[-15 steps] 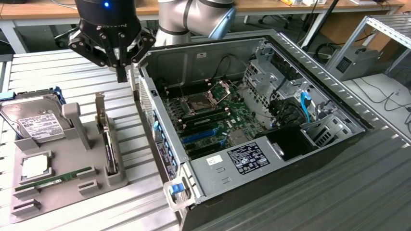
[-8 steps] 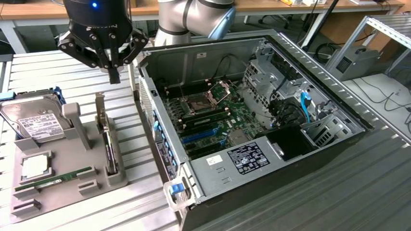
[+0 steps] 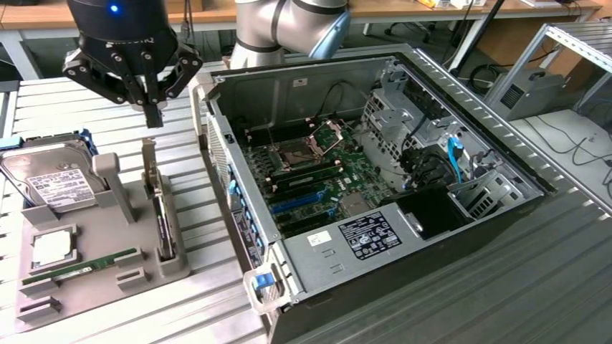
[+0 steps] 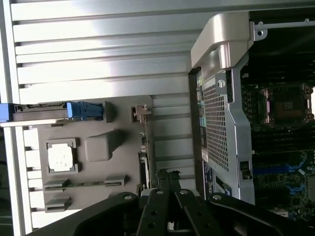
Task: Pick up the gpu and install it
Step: 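Reach for the gpu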
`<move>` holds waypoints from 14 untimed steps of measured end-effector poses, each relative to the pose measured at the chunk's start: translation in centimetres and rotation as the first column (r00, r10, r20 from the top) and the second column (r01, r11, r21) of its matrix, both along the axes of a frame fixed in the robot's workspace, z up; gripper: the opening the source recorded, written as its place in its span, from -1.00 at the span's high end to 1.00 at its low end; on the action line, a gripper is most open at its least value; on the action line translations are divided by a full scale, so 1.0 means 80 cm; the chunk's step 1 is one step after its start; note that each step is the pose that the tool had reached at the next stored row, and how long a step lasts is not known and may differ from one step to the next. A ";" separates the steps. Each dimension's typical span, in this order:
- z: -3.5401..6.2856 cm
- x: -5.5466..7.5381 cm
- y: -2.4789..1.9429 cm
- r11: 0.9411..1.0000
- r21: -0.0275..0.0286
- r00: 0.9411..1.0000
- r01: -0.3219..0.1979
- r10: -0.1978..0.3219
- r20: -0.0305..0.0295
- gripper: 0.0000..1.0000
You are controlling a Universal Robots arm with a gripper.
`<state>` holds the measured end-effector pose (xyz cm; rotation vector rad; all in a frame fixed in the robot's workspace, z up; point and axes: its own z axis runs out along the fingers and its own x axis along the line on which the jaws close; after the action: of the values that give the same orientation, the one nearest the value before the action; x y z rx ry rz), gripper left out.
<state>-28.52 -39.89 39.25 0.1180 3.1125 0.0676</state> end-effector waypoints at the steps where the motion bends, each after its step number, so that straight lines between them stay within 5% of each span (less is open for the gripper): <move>1: 0.000 -0.002 0.0000 1.000 0.000 1.000 0.000 0.000 0.000 0.79; 14: -0.001 -0.031 0.0000 1.000 0.000 1.000 0.000 0.000 0.000 0.79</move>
<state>-31.01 -39.89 39.17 0.1180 3.1125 0.0676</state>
